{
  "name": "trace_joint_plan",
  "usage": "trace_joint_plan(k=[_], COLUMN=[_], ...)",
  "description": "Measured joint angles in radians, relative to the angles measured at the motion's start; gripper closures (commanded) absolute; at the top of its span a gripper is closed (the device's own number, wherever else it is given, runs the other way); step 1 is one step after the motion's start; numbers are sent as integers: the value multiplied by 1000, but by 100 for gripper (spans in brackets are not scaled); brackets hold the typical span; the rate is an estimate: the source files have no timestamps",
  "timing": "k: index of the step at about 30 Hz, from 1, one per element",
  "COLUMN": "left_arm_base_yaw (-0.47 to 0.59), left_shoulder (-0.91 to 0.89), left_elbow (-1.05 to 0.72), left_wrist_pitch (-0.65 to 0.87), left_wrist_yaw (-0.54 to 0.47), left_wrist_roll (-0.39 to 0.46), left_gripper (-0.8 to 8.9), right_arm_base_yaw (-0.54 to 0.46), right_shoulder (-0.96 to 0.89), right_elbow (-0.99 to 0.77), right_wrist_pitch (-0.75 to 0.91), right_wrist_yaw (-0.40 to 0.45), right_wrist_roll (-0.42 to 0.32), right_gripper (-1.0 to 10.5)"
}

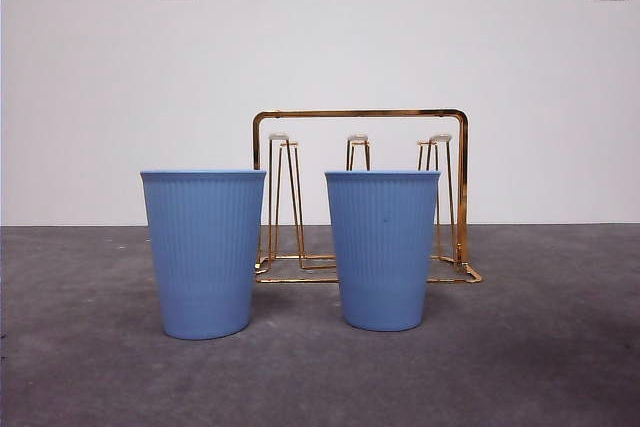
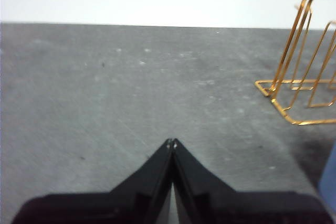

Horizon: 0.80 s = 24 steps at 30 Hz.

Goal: Pick up cup 1,put cup 1 in the cup rack,pick up cup 2,put cup 2 in the cup rack

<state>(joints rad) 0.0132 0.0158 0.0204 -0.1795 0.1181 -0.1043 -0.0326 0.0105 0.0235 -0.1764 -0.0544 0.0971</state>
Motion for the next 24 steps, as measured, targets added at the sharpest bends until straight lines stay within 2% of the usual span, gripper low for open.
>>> trace_joint_plan(k=[4,8,13,19,24], left_arm_base_yaw=[0,0,0,0,0], left_shoulder=[2,10,57,167,288], left_elbow=[42,134,274,450,587], left_wrist_pitch=[-68,-105,-166,-296,-404], left_wrist_yaw=[49,115,190,341,464], left_wrist_roll=[-93,-127,-153,-158,-127], left_gripper=[820,820,820,820,819], right_arm_base_yaw=[0,0,0,0,0], right_shoulder=[0,7,73,227,372], right_elbow=[19,108,269,498,718], right_wrist_pitch=[3,2,-37,-253,-460], right_wrist_yaw=[-29,-43,-106,-240,-365], right_wrist_roll=[68,144,179,167,68], right_gripper=[956,957,958,958,958])
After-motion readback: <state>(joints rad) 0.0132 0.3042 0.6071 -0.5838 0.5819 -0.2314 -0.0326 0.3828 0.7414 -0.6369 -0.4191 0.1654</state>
